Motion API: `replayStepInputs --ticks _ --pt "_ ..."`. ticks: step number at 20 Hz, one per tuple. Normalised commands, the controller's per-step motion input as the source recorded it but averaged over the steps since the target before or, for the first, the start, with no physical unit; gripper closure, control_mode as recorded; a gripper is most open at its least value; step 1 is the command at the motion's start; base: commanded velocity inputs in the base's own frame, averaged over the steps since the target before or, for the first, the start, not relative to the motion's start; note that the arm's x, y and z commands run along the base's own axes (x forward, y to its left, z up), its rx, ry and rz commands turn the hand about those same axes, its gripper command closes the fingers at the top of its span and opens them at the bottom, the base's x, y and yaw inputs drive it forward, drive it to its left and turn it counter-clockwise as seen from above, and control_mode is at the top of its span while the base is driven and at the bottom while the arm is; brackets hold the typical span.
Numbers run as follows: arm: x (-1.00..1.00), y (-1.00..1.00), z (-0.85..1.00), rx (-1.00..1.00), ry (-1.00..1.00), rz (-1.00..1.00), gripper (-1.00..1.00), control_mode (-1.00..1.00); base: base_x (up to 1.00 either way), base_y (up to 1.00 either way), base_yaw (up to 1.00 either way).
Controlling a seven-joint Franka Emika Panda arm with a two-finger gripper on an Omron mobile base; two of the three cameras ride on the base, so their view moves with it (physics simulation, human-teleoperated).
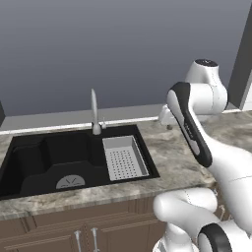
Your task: Four empty soda cans are scattered around the kitchen. Gather all the cans and cluster them next to the stove for recycling.
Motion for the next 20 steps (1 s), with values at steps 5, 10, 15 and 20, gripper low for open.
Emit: replayStepInputs --ticks 5,10,15,20 --pt "-0.52 0.00 -0.04 0.00 -0.02 -0.03 -1.00 -1.00 0.00 0.00 0.00" --pt "-0.58 0.01 -0.02 0.00 -0.03 0.00 -1.00 -1.00 0.00 0.00 0.00" --pt "-0.37 0.00 0.00 0.00 0.00 0.00 -1.00 -1.00 0.00 0.00 0.00" --pt "-0.40 -0.03 0.00 0.00 -0.01 0.00 -1.00 -1.00 0.00 0.00 0.00"
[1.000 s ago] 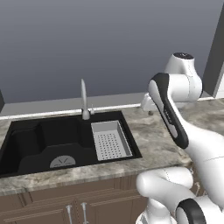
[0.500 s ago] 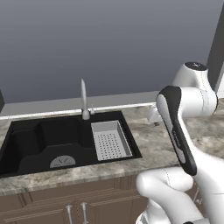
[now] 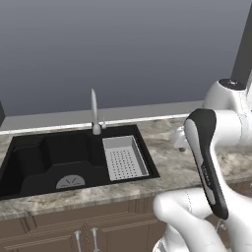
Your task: Four empty soda cans are scattered around the kitchen. Gather all the cans and cluster them next to the stove for recycling.
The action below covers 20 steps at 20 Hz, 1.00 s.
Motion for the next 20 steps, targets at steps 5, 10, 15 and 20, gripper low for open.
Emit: replayStepInputs --ticks 5,10,15,20 --pt "-0.44 -0.09 0.00 0.00 -0.03 0.00 -1.00 -1.00 0.00 0.00 0.00" --pt "-0.27 0.00 0.00 0.00 0.00 0.00 -1.00 -1.00 0.00 0.00 0.00" --pt "-0.31 0.00 0.02 0.00 0.00 0.00 -1.00 -1.00 0.00 0.00 0.00" --pt "-0.26 -0.01 0.03 0.01 0.00 0.00 -1.00 -1.00 0.00 0.00 0.00"
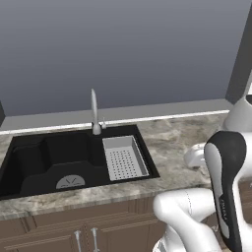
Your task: Four empty soda cans are scattered around the kitchen. Gather all the cans and cluster them next to the stove for recycling.
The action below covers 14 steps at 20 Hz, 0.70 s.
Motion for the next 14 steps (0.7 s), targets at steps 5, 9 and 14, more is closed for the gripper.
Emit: replayStepInputs --ticks 5,9,14 --pt "-0.03 0.00 0.00 0.01 0.00 0.00 -1.00 1.00 -0.12 0.00 0.00" --pt "0.00 0.00 0.00 0.00 0.00 0.00 -1.00 1.00 -0.32 0.00 0.00" --pt "0.00 0.00 0.00 0.00 0.00 0.00 -1.00 1.00 -0.44 0.00 0.00"
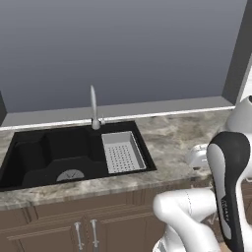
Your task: Four empty soda cans are scattered around the kitchen. Gather all the cans and cluster them next to the stove for recycling.
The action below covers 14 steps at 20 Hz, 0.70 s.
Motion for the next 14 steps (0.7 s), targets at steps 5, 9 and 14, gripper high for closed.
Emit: replayStepInputs --ticks 5,9,14 --pt "0.00 0.00 0.00 0.00 0.00 0.00 -1.00 1.00 -0.44 0.00 0.00" --pt "0.00 0.00 0.00 0.00 0.00 0.00 -1.00 1.00 -0.38 0.00 0.00" --pt "0.00 0.00 0.00 0.00 0.00 0.00 -1.00 1.00 -0.49 0.00 0.00"
